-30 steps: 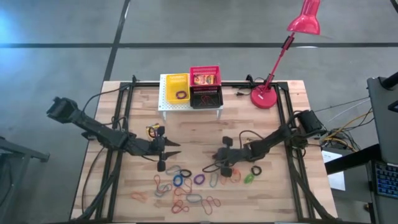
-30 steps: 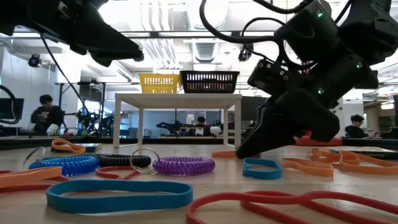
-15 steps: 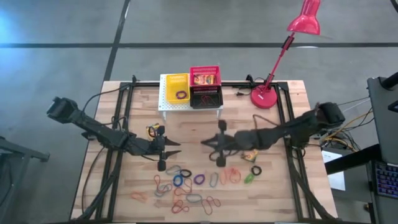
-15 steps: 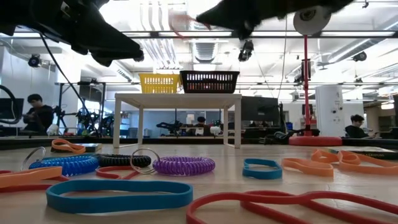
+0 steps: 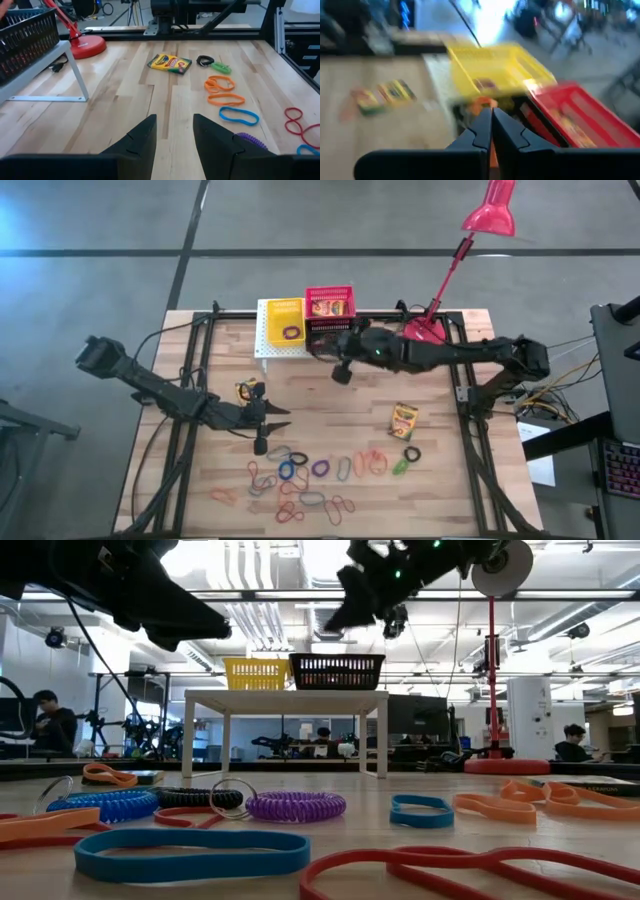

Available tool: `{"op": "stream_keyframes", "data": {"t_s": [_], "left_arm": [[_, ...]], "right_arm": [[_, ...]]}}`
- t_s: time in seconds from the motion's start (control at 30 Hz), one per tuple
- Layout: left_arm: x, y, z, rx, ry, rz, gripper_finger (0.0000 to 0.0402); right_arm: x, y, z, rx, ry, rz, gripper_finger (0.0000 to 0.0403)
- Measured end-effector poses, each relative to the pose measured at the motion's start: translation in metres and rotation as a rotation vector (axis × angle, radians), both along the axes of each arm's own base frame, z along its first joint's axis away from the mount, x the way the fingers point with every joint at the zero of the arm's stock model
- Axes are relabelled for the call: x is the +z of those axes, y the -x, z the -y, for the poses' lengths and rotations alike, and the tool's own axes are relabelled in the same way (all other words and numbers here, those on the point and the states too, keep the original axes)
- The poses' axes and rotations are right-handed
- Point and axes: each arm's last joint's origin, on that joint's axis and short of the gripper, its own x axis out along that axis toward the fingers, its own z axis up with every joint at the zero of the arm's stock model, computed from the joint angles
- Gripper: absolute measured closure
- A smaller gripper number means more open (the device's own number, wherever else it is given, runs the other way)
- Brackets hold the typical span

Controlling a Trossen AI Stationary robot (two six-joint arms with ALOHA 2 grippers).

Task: Pick & Place Office Desk Supplies
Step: Put the orange rubber band into the black bin on the shelf, then put the yellow crayon box into the red bin on the shelf

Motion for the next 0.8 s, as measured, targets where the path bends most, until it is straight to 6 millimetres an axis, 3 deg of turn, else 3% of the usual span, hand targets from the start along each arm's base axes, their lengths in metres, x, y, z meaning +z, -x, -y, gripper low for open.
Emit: {"op": "stream_keyframes", "data": {"t_s": [0.2,0.43,0.57,0.8], "left_arm": [[0.0,0.0,0.0,0.002,0.004,-0.001,0.0271],[0.0,0.0,0.0,0.005,0.014,0.001,0.0271],[0.0,0.0,0.0,0.009,0.027,0.002,0.0271],[0.0,0.0,0.0,0.011,0.034,0.002,0.0271]], "right_arm": [[0.008,0.001,0.024,-0.104,-0.1,-0.103,0.0382],[0.025,0.017,0.027,-0.306,-0.109,-0.167,0.0316],[0.036,0.023,0.009,-0.271,-0.096,-0.153,0.0294],[0.037,0.044,-0.057,-0.087,-0.117,-0.124,0.0297]]}}
